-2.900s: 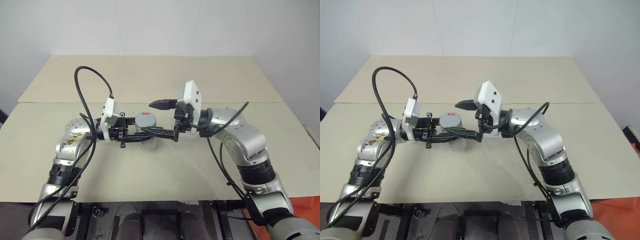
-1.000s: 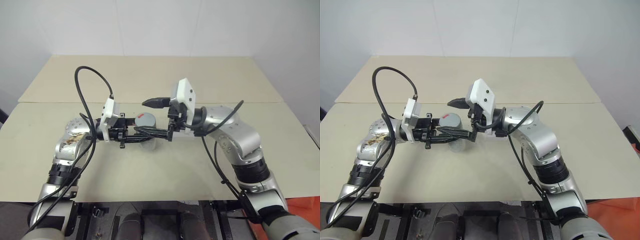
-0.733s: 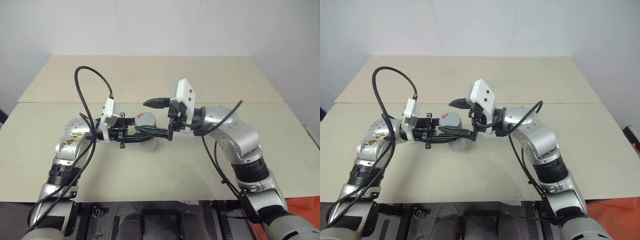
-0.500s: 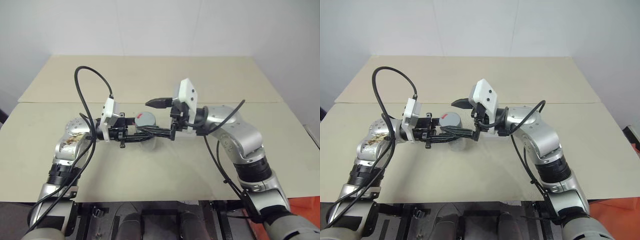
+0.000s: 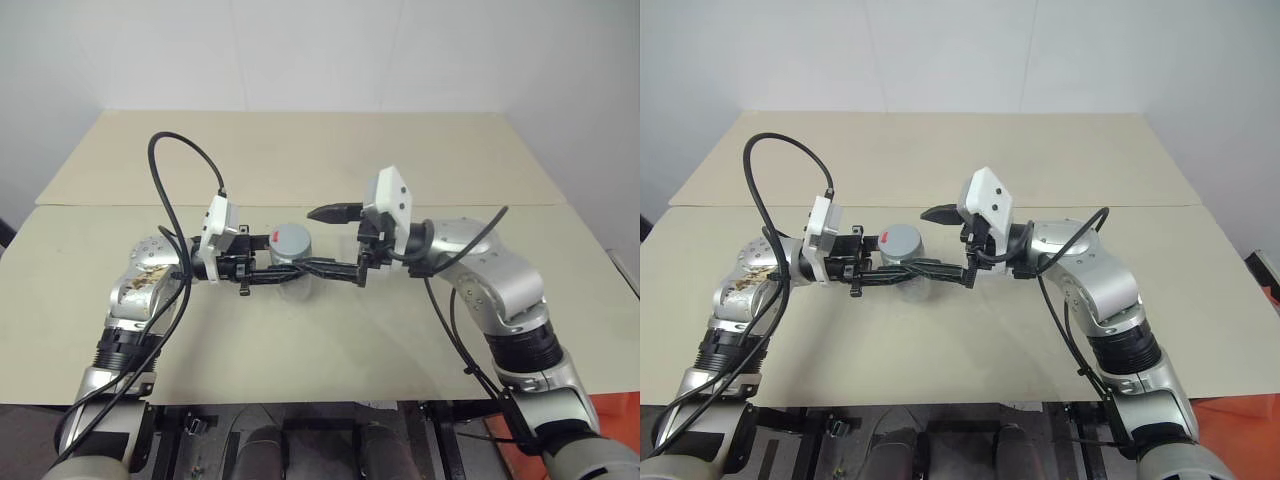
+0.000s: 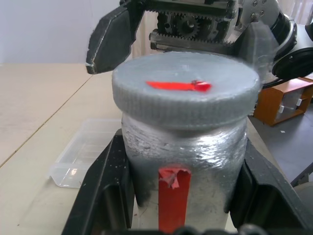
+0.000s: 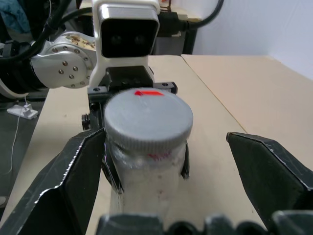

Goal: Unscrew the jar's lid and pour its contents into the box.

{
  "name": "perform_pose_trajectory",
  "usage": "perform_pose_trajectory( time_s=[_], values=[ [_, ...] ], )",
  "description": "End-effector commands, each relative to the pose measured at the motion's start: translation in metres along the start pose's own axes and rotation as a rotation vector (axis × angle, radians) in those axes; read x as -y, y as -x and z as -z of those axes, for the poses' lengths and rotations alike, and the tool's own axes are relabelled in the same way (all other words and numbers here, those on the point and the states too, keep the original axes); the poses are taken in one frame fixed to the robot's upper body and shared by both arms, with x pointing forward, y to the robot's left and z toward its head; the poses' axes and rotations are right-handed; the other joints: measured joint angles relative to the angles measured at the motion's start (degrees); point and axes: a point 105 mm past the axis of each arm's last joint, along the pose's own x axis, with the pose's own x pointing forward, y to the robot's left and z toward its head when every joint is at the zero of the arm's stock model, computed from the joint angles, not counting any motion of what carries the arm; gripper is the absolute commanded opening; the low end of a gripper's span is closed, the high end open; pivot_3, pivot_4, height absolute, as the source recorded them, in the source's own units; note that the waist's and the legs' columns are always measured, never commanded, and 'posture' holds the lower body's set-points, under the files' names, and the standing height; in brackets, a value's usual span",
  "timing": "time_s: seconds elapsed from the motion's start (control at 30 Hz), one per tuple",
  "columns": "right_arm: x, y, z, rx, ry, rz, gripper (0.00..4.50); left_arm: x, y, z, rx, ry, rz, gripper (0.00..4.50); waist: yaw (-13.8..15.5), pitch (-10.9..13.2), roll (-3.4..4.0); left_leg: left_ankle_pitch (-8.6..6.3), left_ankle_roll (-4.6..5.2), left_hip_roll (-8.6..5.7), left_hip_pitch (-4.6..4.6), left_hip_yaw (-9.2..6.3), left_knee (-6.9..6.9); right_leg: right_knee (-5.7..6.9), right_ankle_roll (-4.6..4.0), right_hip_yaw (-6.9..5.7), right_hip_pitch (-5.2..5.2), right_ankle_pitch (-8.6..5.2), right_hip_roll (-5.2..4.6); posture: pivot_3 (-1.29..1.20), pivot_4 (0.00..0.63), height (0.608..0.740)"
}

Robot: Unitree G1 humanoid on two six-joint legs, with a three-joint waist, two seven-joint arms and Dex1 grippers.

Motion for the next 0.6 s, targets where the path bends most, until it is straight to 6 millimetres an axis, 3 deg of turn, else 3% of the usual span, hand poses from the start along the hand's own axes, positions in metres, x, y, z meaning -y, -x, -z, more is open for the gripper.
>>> perform_pose_trajectory(
  time_s=[0.03,0.33,0.6],
  values=[
    [0.009,0.011,-0.014,0.040,0.046,0.054,4.48,0.002,-0.001,-0.011,0.014,-0.050,0.024,2.03,-0.02,0.00,0.00,0.00,0.00,0.00,0.00,0.00,0.00,0.00,0.00,0.00,0.00,0.00,0.00,0.00,0.150,0.740],
    [0.005,0.020,-0.013,0.030,0.049,0.042,4.48,0.002,-0.001,-0.010,0.010,-0.051,0.027,2.03,-0.02,0.00,0.00,0.00,0.00,0.00,0.00,0.00,0.00,-0.01,0.00,0.00,0.00,0.00,0.00,0.00,0.150,0.740],
    [-0.018,0.017,-0.020,0.060,0.037,-0.070,4.48,0.002,-0.001,-0.009,0.005,-0.052,0.028,2.03,-0.02,0.00,0.00,0.00,0.00,0.00,0.00,0.00,0.00,-0.01,0.00,0.00,0.00,0.00,0.00,0.00,0.150,0.740]
  ],
)
